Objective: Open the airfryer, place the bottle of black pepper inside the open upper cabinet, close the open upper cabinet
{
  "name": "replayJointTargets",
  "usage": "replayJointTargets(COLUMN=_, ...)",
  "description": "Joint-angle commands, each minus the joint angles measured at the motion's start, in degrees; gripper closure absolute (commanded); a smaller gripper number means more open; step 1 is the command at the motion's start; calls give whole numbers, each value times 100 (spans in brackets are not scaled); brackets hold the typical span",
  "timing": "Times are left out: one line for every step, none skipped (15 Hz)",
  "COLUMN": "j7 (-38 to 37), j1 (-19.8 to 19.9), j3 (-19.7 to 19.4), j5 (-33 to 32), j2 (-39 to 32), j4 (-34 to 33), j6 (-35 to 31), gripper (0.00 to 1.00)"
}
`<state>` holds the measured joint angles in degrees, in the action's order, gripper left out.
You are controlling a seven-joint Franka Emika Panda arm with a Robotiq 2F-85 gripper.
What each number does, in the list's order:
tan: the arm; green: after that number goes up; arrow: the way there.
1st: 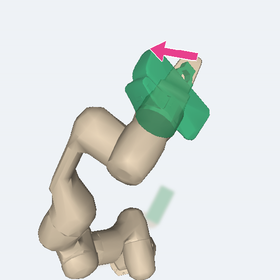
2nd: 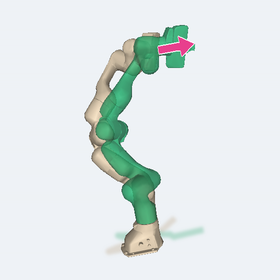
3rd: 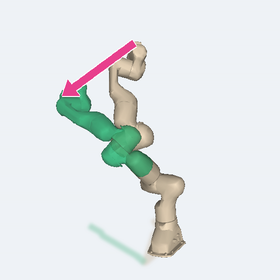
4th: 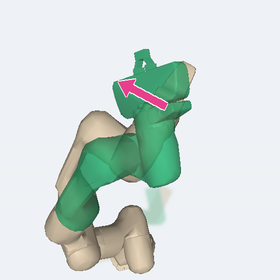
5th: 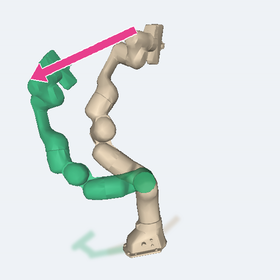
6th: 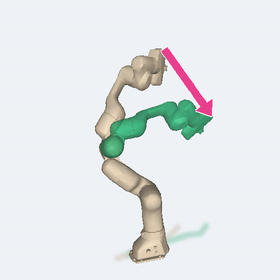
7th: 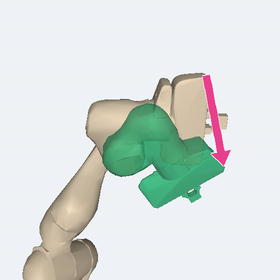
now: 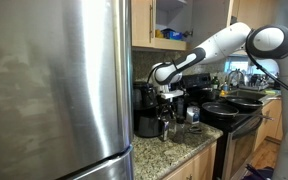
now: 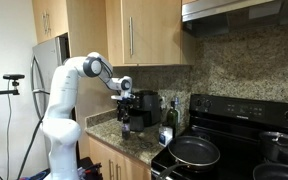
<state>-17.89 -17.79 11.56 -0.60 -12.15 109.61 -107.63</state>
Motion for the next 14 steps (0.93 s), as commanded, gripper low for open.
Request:
replayJointTargets(j7=-29, j1=-10, j3=154, j5=53, j2=903, j4=203, j6=535, gripper=0)
replayJointTargets(j7=-131, j1=-1, j3=175, j5=13, j2=1145, j4=232, j6=572, gripper=0)
replayJointTargets(j7=-199, j1=20, j3=198, j5=-2, j2=1300, j4=219, j6=656, gripper=0)
replayJointTargets(j7=-403, j1=54, j3=205, j5=-23, j2=1529, j4=275, j6=658, gripper=0)
replayJointTargets(j7=-469, j1=91, j3=208, j5=65, j2=1703, j4=312, j6=681, gripper=0)
replayJointTargets(j7=-233, j1=119, j3=209, j5=189, j2=1805, j4=340, j6=736, gripper=0)
replayJointTargets(j7=-360, j1=100, j3=272, j5=23, j2=1497, j4=66, j6=705, gripper=0)
replayJointTargets(j7=-351, j1=121, j3=278, j5=55, j2=1635, j4=108, j6=727, gripper=0)
replayJointTargets(j7=-349, j1=133, j3=282, j5=70, j2=1722, j4=157, j6=729, gripper=0)
replayJointTargets(j7=-612, j1=210, j3=242, j5=-42, j2=1681, j4=202, j6=580, gripper=0)
replayJointTargets(j7=-861, j1=260, j3=218, j5=-115, j2=1735, j4=281, j6=413, gripper=0)
replayJointTargets(j7=-1175, j1=310, j3=201, j5=-165, j2=1851, j4=428, j6=207, gripper=0)
replayJointTargets(j7=-1425, j1=354, j3=201, j5=-232, j2=1908, j4=520, j6=75, gripper=0)
replayJointTargets(j7=-1720, j1=406, j3=204, j5=-313, j2=1936, j4=631, j6=-35, gripper=0)
